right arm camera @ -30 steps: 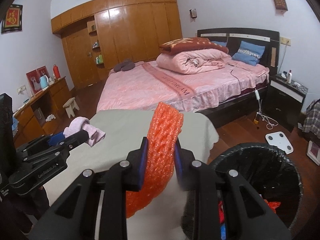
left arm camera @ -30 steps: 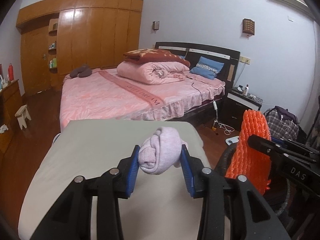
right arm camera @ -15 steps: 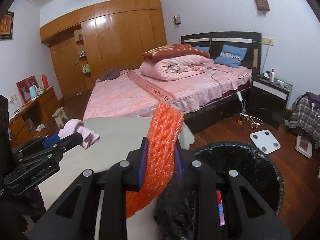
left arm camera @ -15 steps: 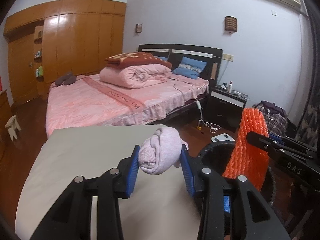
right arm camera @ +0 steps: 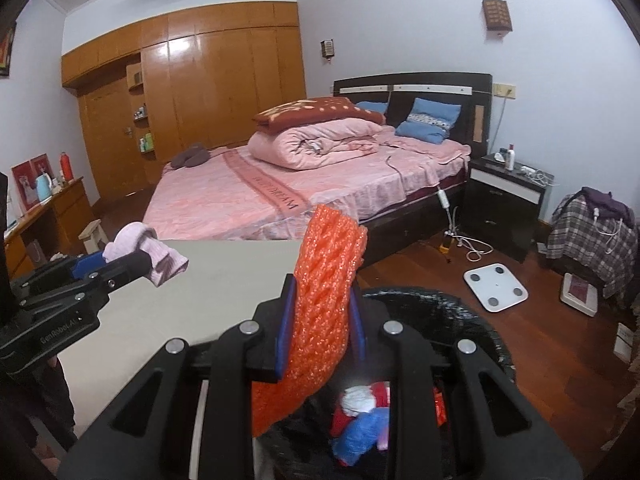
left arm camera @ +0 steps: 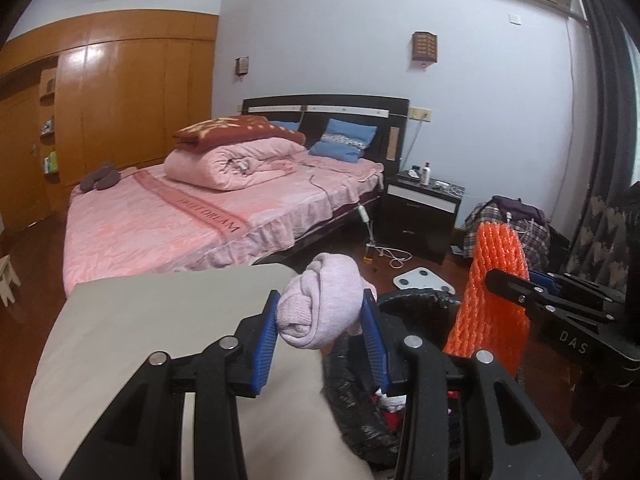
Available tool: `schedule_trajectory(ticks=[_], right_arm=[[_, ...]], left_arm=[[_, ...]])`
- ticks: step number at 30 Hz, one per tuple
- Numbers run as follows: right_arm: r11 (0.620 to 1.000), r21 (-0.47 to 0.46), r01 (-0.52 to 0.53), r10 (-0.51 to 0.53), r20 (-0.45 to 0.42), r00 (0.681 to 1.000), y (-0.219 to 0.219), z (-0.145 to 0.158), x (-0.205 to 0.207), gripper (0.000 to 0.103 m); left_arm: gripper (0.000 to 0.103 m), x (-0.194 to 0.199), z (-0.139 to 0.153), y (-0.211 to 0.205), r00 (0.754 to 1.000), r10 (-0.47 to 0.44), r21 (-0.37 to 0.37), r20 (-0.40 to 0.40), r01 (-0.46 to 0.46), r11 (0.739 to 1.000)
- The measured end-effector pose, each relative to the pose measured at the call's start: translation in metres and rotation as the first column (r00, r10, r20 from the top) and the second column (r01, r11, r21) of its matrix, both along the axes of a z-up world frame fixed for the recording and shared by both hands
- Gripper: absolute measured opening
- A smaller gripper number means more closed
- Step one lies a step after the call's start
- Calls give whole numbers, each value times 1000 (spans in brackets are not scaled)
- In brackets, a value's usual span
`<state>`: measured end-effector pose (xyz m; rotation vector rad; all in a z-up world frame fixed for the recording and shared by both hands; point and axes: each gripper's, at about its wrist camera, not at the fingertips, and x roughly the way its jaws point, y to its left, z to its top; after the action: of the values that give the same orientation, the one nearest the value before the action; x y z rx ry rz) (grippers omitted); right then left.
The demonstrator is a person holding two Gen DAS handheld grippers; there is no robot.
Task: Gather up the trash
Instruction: 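Lift the pink cloth and orange mesh and carry both over the bin, then open both grippers to drop the cloth and mesh into the bin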
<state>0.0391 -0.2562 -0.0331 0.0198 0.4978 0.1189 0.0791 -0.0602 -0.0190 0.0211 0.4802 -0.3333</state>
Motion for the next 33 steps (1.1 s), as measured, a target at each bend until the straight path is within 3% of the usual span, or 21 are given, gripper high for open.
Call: schedule_trajectory(ticks=[13,24,28,31,33], right_arm=[[996,-24,80,-81,-16,997,-43,-12,1,24],[990,-31,135,-137,-75,988,-71,-42,15,24],[988,-36,153,-156,-107,982,-83,-58,24,28],[983,-55,173,-179,-134,975,-91,-73,31,43],[981,-67,184,-192,-155,969,-96,-83,35,53]], left_arm=[[40,15,-18,-51,994,-109,13,-19,109,994],[40,38,-51,-94,980,-189,28,-67,191,981],[43,49,-65,-104,971,-215,12,-102,218,976],[58,56,-74,-110,965,-232,-3,-122,233,972],[61,60,-80,-110,963,-233,-8,-134,234,972]])
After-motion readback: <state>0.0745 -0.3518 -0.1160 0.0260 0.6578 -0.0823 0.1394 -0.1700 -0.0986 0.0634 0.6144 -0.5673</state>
